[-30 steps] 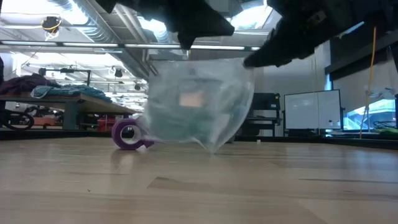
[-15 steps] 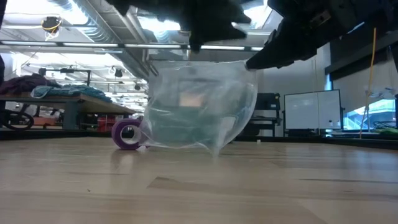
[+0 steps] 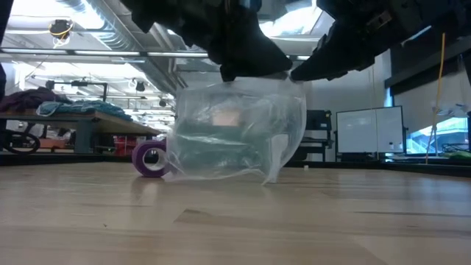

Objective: Roll bandage
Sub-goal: Open the zip bag

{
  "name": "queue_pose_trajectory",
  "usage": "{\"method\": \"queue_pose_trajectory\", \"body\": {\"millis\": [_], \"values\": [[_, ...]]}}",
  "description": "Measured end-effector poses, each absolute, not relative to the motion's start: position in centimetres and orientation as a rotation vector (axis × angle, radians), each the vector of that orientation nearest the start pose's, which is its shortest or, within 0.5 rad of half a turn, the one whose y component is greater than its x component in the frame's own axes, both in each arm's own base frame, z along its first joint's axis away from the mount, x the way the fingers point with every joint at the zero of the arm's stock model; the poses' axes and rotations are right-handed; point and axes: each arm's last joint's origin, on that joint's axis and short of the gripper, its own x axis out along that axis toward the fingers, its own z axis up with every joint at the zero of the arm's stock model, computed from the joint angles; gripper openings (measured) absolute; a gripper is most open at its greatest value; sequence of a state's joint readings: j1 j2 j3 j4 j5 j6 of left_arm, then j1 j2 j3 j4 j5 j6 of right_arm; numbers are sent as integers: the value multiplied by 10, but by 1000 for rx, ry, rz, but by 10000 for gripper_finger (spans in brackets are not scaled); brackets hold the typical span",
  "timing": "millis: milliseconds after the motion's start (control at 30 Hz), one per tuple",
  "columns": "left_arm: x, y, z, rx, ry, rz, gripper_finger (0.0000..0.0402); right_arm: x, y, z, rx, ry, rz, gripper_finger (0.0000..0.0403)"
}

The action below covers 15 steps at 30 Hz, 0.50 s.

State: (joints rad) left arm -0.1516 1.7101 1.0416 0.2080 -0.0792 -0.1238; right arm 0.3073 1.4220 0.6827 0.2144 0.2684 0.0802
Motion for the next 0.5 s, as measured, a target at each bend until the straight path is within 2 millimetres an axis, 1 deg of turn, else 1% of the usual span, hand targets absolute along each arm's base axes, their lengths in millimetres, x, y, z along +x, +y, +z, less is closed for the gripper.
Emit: {"method": "queue_pose_trajectory", "body": {"millis": [133,300,367,467,500], "values": [[371,-51,211,-70,481,-32,98,274,79,196,-68,502,20,25],[371,-51,212,-68,472,-34,75,275,80,196,-61,497,34,26],[371,-51,213,-66,463,-36,58,275,80,196,-61,498,34,26],[371,-50,212,-23,471,-36,17,275,80,196,-58,496,34,26],[371,-50,211,-10,475,-31,9,275,80,196,-58,497,35,26]]}}
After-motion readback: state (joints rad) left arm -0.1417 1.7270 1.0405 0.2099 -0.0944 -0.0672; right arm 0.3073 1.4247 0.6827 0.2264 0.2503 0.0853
